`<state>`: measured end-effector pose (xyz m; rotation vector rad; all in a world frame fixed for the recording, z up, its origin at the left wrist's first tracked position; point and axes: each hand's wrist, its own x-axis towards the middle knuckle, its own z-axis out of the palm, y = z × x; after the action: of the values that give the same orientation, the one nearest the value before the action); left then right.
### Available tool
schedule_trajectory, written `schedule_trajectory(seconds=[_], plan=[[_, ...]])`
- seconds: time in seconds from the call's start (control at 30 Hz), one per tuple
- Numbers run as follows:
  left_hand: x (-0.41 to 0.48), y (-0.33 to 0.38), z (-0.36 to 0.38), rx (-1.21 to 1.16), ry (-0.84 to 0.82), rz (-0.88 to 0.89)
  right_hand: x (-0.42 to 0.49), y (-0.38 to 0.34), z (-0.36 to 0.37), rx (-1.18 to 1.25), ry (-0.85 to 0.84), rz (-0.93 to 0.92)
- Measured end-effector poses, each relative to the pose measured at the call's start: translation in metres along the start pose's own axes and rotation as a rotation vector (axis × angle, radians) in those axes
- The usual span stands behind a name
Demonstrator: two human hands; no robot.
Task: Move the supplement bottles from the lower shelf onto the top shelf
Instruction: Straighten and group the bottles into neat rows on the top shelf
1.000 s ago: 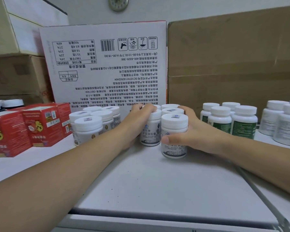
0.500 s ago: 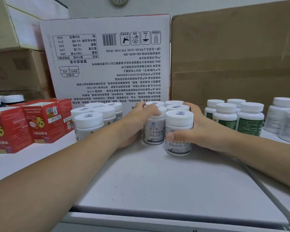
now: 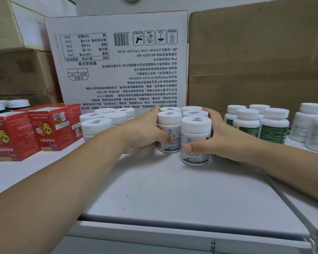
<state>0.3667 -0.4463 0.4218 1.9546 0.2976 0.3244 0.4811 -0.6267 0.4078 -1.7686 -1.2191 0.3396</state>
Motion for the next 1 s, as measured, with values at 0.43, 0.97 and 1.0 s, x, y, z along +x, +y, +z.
schedule_trajectory(seconds=[0.43,0.97,1.0], plan=[[0.0000,-0.0031,0.0027,0.062,0.036,0.007,0.0019,0.0016,-0.0002,0.035,-0.005,-0.004],[0.0031,-0.0060,0.0018,0.064,0.009,0.016,0.0028,0.0017,0.0011,0.071,-0.037,-0.023],[0.0034,-0.0062,0.0018,0.059,0.002,0.017,0.0028,0.0018,0.0015,0.064,-0.037,-0.024]])
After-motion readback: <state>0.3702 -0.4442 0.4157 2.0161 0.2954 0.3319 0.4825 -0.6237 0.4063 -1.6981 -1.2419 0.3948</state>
